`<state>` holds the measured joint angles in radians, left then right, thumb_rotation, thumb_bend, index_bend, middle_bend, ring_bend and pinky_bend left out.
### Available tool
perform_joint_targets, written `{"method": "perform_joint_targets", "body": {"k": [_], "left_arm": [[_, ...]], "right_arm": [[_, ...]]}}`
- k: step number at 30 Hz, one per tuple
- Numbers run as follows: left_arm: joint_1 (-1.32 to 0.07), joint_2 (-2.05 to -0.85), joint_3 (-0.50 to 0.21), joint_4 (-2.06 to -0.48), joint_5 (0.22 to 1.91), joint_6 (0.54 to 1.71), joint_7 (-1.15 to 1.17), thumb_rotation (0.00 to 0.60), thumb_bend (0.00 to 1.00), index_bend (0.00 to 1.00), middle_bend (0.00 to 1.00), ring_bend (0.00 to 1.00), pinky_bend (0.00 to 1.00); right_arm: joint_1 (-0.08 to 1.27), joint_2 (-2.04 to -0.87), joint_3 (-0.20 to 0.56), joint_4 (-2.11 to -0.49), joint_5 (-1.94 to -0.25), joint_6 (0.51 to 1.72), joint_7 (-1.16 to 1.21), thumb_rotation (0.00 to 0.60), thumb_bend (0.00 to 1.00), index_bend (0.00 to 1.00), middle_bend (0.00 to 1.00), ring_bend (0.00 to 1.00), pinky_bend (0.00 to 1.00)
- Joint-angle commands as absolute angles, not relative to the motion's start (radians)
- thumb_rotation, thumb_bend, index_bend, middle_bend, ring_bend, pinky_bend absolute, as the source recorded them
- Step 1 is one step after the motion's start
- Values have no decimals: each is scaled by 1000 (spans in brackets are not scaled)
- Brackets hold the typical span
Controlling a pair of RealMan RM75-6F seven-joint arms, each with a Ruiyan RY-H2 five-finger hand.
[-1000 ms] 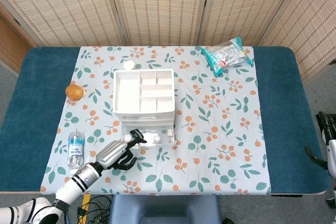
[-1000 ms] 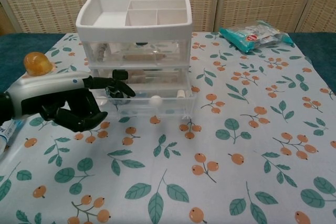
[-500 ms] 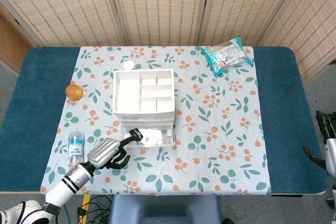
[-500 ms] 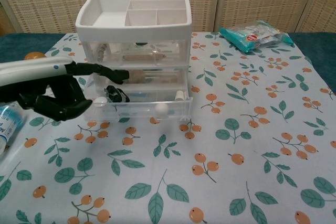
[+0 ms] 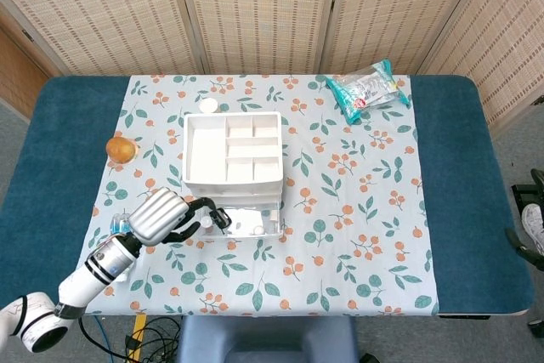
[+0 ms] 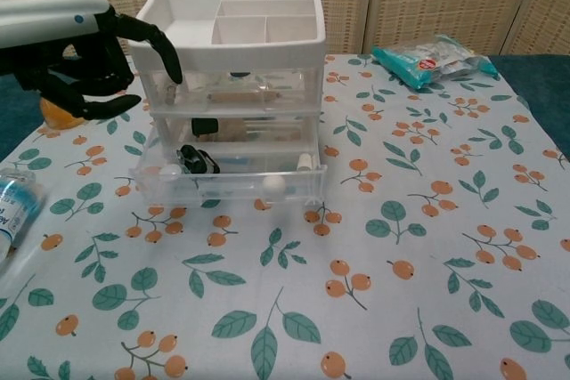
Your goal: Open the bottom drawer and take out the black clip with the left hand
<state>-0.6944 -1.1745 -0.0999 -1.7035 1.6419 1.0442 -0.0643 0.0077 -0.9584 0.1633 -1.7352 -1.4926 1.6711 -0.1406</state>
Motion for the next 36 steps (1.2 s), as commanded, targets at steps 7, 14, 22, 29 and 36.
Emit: {"method": "perform_joint_targets", "body": {"k": [7, 14, 22, 29, 36], "left_arm": [[-777, -1231, -89, -1583, 1736, 1003, 33, 600, 260, 331, 930, 994, 1000], [-827, -1267, -81, -1514, 1785, 990, 88, 600, 258, 349, 952, 1000, 1000], [-873, -1280, -69, -1501, 1793, 924, 207, 600, 258, 344, 954, 1000, 1000], [-894, -1293, -67, -1498, 1771, 887, 288, 600, 258, 339, 954, 1000, 1000], [-908, -1294, -56, -1500, 1749, 845, 366, 600, 258, 334, 954, 1000, 1000]], "right_arm": [[-2, -935, 164, -1767, -1507, 1689, -161, 600, 238, 0, 131, 53, 0], [-3, -944, 156, -1760, -1501, 1679, -154, 600, 238, 0, 132, 55, 0], [-5, -956, 151, -1743, -1493, 1672, -134, 600, 238, 0, 131, 57, 10], [-9, -962, 149, -1728, -1489, 1673, -117, 600, 238, 0, 131, 58, 11], [-14, -966, 147, -1718, -1489, 1678, -105, 600, 237, 0, 131, 58, 11]]}}
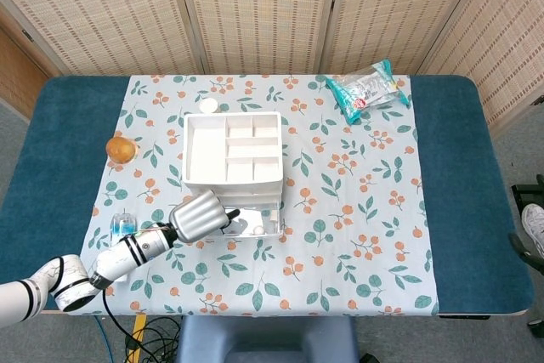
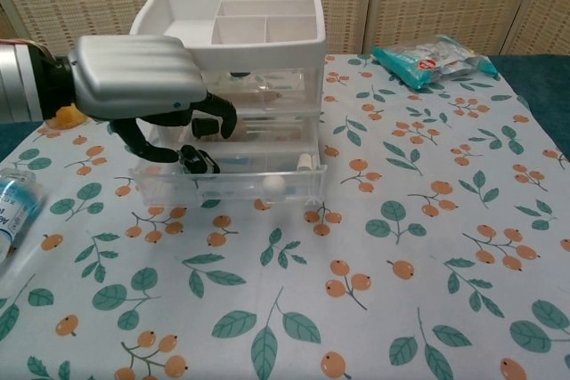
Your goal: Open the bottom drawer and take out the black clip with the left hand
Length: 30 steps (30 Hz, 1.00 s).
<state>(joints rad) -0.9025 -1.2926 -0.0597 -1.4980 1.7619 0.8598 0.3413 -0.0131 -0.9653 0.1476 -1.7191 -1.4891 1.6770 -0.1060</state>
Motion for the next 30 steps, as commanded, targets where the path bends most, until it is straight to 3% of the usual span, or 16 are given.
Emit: {"method": "perform_joint_targets", "body": {"k": [1, 20, 30], "left_arm": [[-909, -1295, -56, -1499, 1744, 841, 378, 600, 258, 333, 954, 1000, 1000], [-926, -1288, -58, -1539, 1637, 768, 531, 600, 259, 319, 954, 1000, 1000], [-938, -1294, -53, -1543, 1608, 750, 570, 600, 258, 375, 954, 1000, 1000]], "right_arm": [[-14, -967, 147, -1717, -1489, 1678, -103, 600, 237, 0, 131, 58, 11], [-15, -973, 146, -1707, -1491, 1674, -83, 600, 238, 0, 131, 60, 11], [-17, -976, 146, -1702, -1487, 1674, -78, 600, 237, 0, 132, 61, 11]]}}
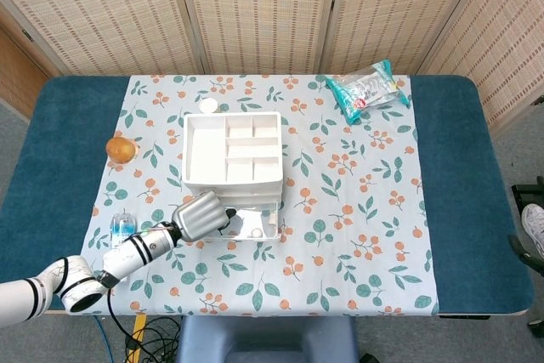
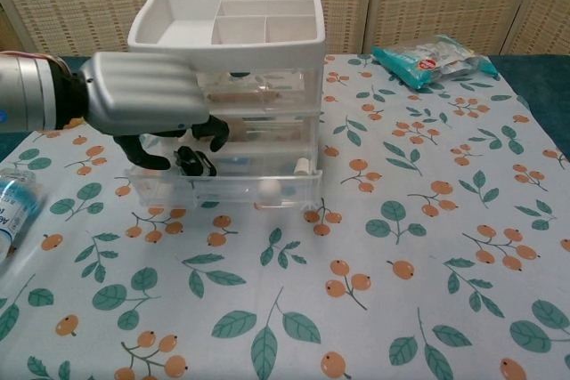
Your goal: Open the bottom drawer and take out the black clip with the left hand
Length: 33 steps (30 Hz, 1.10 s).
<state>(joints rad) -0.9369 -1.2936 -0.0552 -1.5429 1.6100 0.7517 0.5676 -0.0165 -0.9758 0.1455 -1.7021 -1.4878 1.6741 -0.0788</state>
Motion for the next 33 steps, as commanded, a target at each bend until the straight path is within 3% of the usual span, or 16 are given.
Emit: {"method": "perform_joint_targets", "body": {"k": [1, 14, 33], "left_arm": [[-940, -1294, -51, -1544, 1606, 748, 573, 600, 258, 380, 954, 1000, 1000], [-957, -1300, -43, -1544, 1579, 727, 582, 600, 266, 412, 954, 1000, 1000], [-970, -1315, -25, -1522, 1588, 739, 544, 600, 445, 482, 953, 1000, 1000]], "right_arm": [[-17, -976, 146, -1702, -1487, 1674, -78, 600, 237, 0, 132, 61, 11], [-20, -977, 147, -1694, -1483, 1676, -69, 600, 237, 0, 131, 62, 11], [-22, -982, 150, -1681, -1474, 1674, -51, 600, 238, 0, 131, 62, 11]]}}
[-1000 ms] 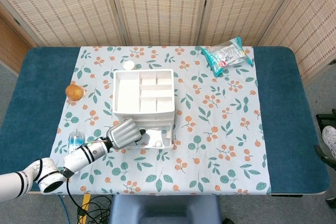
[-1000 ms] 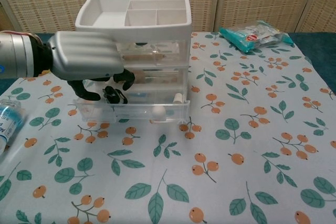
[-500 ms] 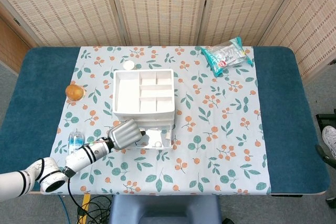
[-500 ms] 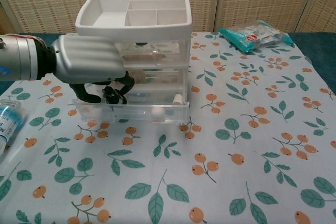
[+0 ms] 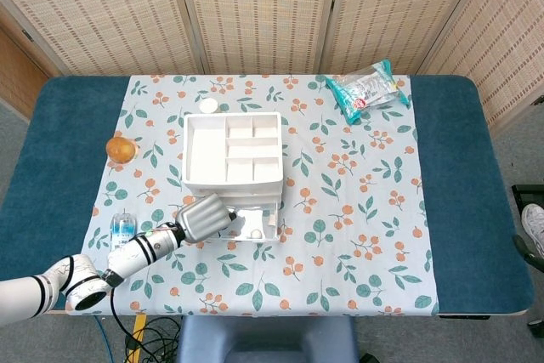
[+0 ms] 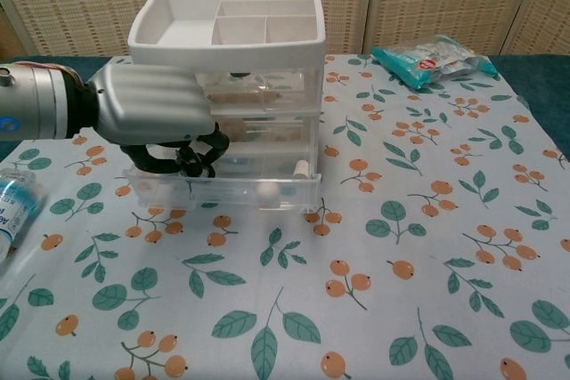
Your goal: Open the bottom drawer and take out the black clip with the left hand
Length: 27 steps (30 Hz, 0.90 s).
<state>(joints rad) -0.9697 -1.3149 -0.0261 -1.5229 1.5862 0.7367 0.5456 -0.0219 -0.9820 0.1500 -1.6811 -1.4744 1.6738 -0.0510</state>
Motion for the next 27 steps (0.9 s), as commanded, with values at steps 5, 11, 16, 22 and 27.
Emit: {"method": "perform_joint_targets", "body": {"k": [5, 11, 16, 22, 27], "left_arm": [[-966, -1318, -24, -1515, 1593, 760, 526, 600, 463, 509, 954, 1000, 1000], [-950, -1306, -21, -1524, 1612, 808, 498, 600, 467, 517, 954, 1000, 1000], [-924, -1282, -15, -1552, 1637, 871, 465, 600, 467, 517, 954, 1000, 1000], [-875, -1243, -4, -1587, 1679, 977, 414, 600, 467, 517, 954, 1000, 1000], [-834, -1199, 6, -1627, 1702, 1045, 377, 600, 467, 517, 954, 1000, 1000]], "right_arm": [[-22, -983, 151, -1680, -1474, 1674, -51, 600, 238, 0, 132, 64, 11], [-21, -982, 152, -1682, -1473, 1672, -52, 600, 237, 0, 131, 65, 11], [-20, -983, 152, -1684, -1476, 1672, -53, 600, 238, 0, 131, 65, 11], [-19, -984, 150, -1685, -1477, 1670, -54, 600, 238, 0, 132, 64, 11], [-18, -982, 152, -1692, -1483, 1673, -60, 600, 238, 0, 131, 65, 11]]}}
